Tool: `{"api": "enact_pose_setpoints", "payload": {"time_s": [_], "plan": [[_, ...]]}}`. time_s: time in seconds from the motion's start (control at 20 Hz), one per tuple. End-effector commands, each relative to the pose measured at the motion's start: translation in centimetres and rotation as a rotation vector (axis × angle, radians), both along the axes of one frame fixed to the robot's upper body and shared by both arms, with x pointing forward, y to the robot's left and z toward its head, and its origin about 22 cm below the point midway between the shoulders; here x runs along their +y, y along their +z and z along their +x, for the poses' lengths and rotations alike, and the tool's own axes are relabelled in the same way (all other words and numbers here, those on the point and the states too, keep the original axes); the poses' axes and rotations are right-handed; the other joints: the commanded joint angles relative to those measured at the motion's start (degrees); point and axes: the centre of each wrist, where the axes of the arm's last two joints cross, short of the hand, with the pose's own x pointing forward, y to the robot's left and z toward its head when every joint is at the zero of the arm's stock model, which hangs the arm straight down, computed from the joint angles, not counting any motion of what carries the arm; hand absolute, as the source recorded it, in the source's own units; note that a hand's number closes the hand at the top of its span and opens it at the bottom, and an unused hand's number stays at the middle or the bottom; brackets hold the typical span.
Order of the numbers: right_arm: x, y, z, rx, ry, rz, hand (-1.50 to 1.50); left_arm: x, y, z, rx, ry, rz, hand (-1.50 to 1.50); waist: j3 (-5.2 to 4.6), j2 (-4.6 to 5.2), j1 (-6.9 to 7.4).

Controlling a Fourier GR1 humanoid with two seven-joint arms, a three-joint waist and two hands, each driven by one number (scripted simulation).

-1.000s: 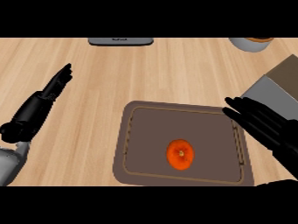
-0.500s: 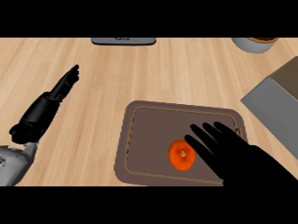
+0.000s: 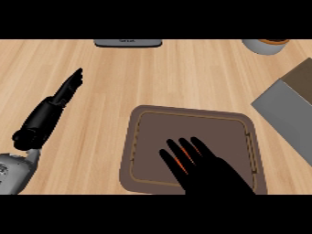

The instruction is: Pick the squash from the tray and place it in the cardboard box

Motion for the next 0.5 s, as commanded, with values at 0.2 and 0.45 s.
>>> {"api": "enact_pose_setpoints", "payload": {"time_s": [0.2,0.45], "plan": [[1.1,-2.1,0.2,-0.058,-0.107,-0.141,-1.5,0.5,1.6,-0.3,-0.017,-0.006,-0.015,0.0,0.1,-0.03,-0.16],[2.2,-3.8,-0.5,-0.064,-0.115,-0.119,-1.5,1.1,1.2,0.7,-0.001,-0.006,-0.009,0.0,0.1,0.04,-0.38]]}}
